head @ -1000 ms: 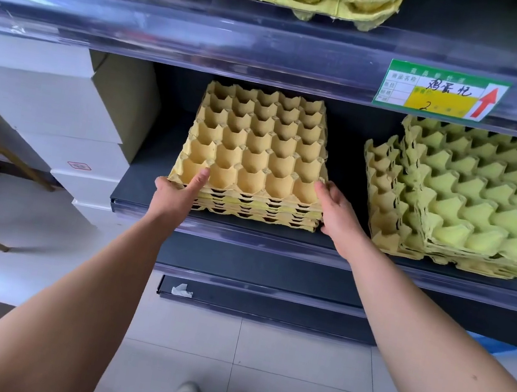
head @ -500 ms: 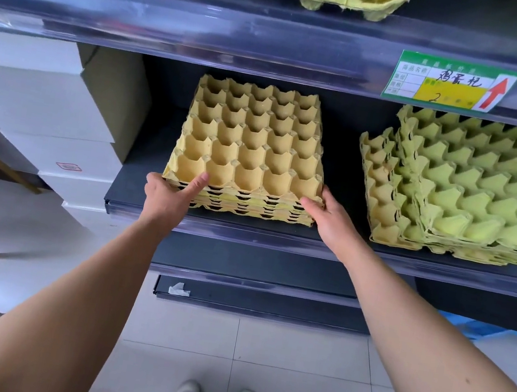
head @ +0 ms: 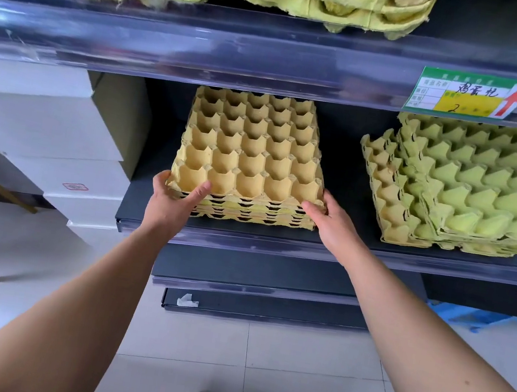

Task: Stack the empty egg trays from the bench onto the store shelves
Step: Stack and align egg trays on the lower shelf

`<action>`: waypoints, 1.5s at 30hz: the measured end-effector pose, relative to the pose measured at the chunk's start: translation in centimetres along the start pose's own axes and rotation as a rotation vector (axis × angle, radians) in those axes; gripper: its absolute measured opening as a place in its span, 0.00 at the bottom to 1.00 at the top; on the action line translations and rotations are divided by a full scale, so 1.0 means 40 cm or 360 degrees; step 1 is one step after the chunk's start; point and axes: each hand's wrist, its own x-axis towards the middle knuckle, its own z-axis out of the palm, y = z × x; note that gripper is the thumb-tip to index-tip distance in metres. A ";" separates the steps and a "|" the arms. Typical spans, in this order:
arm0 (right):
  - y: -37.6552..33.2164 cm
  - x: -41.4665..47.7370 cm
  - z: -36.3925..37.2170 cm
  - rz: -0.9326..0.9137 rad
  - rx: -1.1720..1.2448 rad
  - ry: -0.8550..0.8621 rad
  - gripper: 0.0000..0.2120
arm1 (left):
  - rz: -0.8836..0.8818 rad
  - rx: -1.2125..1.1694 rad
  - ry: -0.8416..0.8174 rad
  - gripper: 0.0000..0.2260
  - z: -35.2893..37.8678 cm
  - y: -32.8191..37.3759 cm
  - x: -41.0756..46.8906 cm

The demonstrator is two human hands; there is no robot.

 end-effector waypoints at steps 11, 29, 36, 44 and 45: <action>-0.030 -0.030 0.019 0.0018 -0.0080 0.0135 0.31 | -0.0015 0.0138 -0.0073 0.40 -0.027 0.009 0.010; -0.062 -0.270 -0.219 -0.0633 -0.1183 0.0729 0.13 | 0.1215 0.1357 -0.0065 0.20 0.138 0.254 -0.237; 0.067 -0.287 -0.524 -0.0560 -0.1274 0.0853 0.13 | 0.1476 0.1272 -0.0194 0.19 0.440 0.405 -0.352; 0.255 -0.197 -0.865 -0.0407 -0.1451 0.0601 0.25 | 0.1179 0.1444 -0.0335 0.31 0.759 0.480 -0.399; 0.273 -0.181 -0.892 -0.0417 -0.1475 0.0568 0.26 | 0.1125 0.1448 -0.0345 0.30 0.782 0.483 -0.399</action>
